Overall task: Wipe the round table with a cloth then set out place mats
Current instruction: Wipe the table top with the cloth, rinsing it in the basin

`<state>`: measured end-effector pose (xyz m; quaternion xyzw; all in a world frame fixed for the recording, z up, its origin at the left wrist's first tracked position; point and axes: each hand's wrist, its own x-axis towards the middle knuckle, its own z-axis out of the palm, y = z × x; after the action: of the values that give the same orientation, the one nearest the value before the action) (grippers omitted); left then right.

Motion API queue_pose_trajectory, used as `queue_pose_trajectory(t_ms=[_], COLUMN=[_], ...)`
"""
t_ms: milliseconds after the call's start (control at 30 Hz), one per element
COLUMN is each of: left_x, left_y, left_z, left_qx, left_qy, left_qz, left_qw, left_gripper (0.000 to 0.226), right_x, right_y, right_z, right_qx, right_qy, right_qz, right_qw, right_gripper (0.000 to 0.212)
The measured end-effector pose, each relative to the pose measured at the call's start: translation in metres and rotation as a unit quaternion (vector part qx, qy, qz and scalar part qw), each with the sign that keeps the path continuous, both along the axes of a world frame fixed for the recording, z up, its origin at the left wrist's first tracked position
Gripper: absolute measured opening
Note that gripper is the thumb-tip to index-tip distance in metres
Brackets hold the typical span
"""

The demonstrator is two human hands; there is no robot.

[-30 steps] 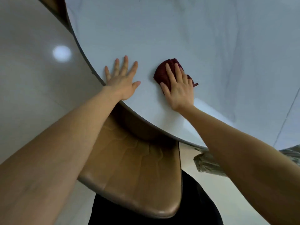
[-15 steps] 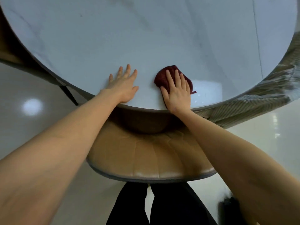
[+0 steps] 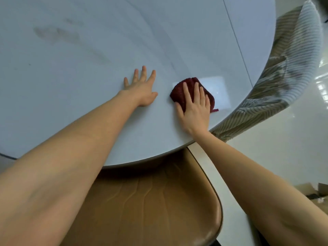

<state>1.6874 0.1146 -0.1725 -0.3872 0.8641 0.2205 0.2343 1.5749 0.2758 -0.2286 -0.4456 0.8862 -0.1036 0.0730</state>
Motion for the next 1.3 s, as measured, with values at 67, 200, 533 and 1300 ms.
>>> queue_pose_trajectory(t_ms=[67, 200, 533, 1300], left_x=[-0.029, -0.058, -0.061, -0.058], left_y=[-0.025, -0.053, -0.066, -0.082], left_z=[0.003, -0.004, -0.030, -0.020], left_qx=[-0.001, -0.006, -0.009, -0.002], left_qy=[0.003, -0.025, -0.015, -0.024], left_qz=[0.010, 0.028, 0.019, -0.006], left_qw=[1.000, 0.999, 1.000, 1.000], left_gripper=[0.076, 0.080, 0.081, 0.088], right_x=[-0.023, -0.097, -0.072, -0.164], right_y=[-0.014, -0.070, -0.109, -0.095], right_z=[0.001, -0.001, -0.011, 0.003], right_qx=[-0.008, 0.014, -0.031, 0.009], right_qy=[-0.021, -0.020, 0.000, -0.015], right_qz=[0.026, -0.096, 0.171, 0.070], right_qw=[0.999, 0.995, 0.985, 0.997], right_gripper=[0.065, 0.067, 0.063, 0.062])
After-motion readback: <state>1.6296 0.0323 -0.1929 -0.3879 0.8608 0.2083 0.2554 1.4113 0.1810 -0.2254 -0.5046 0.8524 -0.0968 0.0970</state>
